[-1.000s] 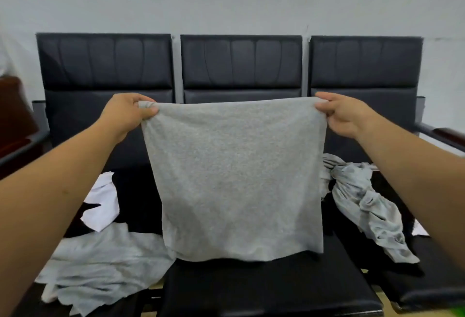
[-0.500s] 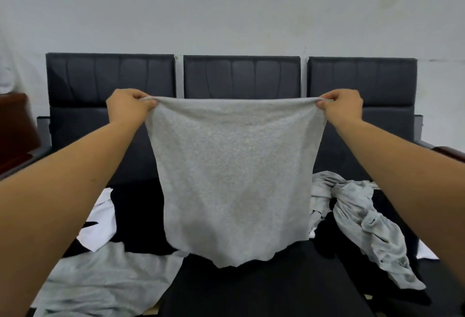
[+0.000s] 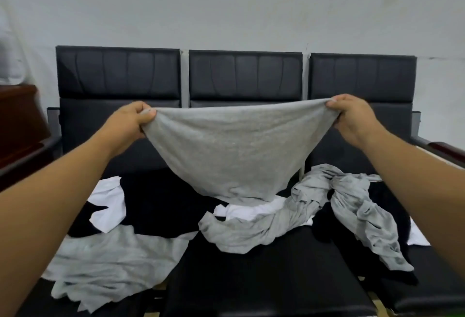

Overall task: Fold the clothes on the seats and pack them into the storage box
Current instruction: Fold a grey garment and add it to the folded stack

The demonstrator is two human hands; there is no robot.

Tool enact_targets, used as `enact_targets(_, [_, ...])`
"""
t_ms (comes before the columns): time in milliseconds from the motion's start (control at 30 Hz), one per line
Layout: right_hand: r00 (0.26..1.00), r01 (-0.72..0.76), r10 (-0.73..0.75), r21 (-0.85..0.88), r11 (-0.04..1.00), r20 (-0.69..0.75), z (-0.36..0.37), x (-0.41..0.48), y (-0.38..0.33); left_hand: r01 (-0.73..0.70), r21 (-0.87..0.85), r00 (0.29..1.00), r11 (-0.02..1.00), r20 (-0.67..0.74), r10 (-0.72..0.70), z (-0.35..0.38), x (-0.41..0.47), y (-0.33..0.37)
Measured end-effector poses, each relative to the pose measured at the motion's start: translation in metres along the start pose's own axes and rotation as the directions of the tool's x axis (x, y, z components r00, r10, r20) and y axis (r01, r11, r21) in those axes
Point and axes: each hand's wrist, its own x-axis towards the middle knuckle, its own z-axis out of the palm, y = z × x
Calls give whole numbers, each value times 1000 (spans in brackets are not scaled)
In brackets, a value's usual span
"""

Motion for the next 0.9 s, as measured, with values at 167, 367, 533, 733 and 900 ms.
enact_targets(167, [927, -304, 308, -50, 951, 213, -15, -40, 39, 149, -108, 967, 983, 224, -122, -1, -52, -35])
enact_targets(367, [451, -543, 740, -505, 671, 499, -41, -70, 83, 524, 84, 566, 848, 710, -419, -5, -88, -81])
enact_targets(533, [419, -582, 784, -527, 619, 458, -41, -84, 129, 550, 199, 506, 811, 694, -513, 13, -102, -115])
enact_targets(733, [705, -591, 660, -298, 750, 260, -42, -65, 180, 506, 40, 776, 862, 415, -474, 33, -87, -155])
enact_targets(900, [824, -525, 558, -247, 815, 92, -25, -33, 222, 421, 32, 903, 907, 82, -422, 55, -57, -193])
